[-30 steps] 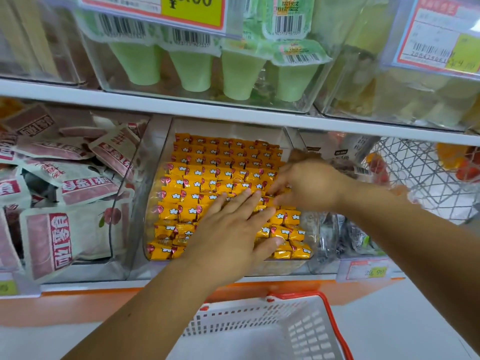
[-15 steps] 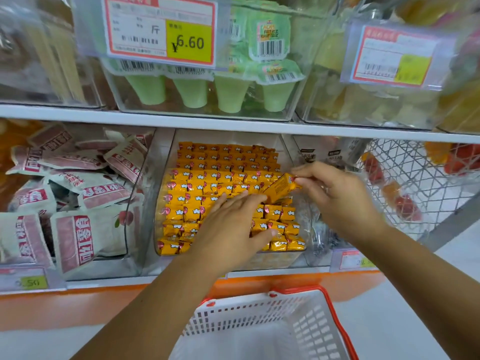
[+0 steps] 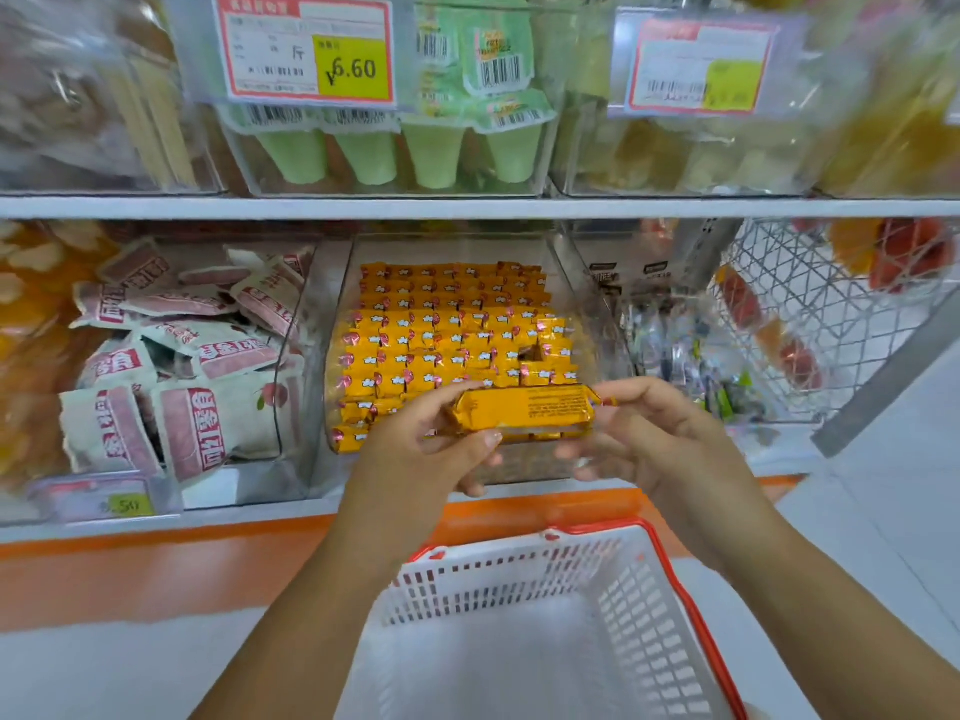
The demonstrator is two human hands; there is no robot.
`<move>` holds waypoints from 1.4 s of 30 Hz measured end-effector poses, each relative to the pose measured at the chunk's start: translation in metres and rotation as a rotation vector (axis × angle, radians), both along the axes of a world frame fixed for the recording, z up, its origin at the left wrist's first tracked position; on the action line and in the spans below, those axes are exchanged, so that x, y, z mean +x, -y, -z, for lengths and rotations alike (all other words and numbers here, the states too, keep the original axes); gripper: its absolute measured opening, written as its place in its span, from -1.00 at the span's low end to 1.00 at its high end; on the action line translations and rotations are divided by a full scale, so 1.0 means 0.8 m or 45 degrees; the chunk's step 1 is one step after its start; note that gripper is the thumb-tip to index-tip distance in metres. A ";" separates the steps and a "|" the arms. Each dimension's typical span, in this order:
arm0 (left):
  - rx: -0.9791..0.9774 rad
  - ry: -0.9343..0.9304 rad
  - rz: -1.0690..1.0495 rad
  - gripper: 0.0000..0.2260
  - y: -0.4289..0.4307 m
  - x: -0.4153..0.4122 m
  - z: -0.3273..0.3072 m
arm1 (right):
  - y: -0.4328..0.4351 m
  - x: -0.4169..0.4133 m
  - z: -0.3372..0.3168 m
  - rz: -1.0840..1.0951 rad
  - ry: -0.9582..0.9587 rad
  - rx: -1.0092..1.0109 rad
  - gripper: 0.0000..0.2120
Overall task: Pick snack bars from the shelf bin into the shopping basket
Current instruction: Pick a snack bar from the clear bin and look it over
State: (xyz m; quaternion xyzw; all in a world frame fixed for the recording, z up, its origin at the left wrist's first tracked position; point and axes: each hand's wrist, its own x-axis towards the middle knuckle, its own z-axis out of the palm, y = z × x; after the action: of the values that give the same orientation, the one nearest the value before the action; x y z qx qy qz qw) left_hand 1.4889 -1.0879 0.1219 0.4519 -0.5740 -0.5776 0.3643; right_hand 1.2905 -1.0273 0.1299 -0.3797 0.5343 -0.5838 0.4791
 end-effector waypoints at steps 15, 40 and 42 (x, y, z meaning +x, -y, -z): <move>0.156 -0.289 -0.008 -0.79 -0.041 0.015 0.011 | -0.045 -0.002 0.005 -0.086 0.288 0.034 -0.82; 0.228 -0.504 -0.149 -0.71 -0.018 0.008 0.016 | -0.010 0.007 0.021 0.037 0.209 -0.038 -0.84; 0.145 -0.502 -0.162 -0.72 -0.021 0.006 0.010 | -0.013 0.009 0.020 0.081 0.203 -0.084 -0.81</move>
State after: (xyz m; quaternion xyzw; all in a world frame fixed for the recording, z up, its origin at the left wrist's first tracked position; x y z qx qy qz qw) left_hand 1.4941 -1.0711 0.1140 0.3853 -0.4284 -0.6622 0.4790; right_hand 1.2978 -1.0172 0.1138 -0.3307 0.4866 -0.6443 0.4885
